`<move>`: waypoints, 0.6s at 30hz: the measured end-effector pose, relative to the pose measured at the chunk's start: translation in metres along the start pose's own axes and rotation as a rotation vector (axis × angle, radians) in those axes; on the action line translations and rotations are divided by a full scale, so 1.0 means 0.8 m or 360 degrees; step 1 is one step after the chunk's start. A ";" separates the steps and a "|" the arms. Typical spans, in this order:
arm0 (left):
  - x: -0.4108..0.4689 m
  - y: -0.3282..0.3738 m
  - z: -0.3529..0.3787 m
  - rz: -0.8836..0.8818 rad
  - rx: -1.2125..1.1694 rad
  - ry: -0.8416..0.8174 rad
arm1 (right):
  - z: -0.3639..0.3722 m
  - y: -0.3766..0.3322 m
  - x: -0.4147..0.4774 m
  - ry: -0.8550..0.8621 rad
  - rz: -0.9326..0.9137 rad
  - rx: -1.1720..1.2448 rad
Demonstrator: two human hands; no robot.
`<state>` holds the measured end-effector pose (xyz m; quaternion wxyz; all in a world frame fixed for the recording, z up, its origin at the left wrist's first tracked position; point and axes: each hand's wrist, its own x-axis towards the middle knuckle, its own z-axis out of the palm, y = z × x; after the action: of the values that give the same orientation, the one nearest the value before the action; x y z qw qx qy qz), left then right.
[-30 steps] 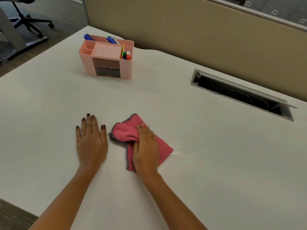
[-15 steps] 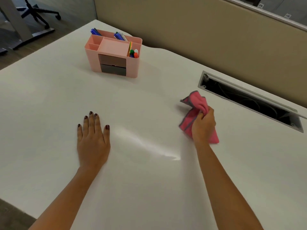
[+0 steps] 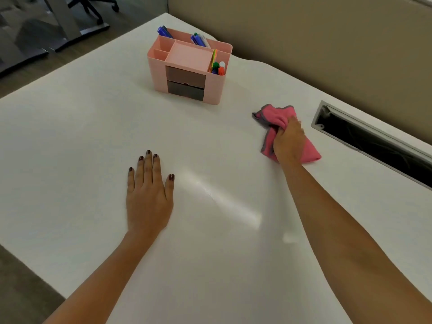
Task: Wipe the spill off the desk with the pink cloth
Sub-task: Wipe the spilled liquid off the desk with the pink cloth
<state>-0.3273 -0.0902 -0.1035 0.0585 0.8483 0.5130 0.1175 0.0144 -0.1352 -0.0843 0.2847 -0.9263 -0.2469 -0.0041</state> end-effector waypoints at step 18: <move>-0.001 -0.001 0.000 0.0015 -0.0071 0.0061 | 0.009 -0.083 -0.141 -0.1111 -0.1159 0.0636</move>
<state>-0.3284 -0.0901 -0.1037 0.0672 0.8468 0.5071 0.1454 -0.1160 -0.1352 -0.0721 0.3365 -0.6550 -0.6277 0.2524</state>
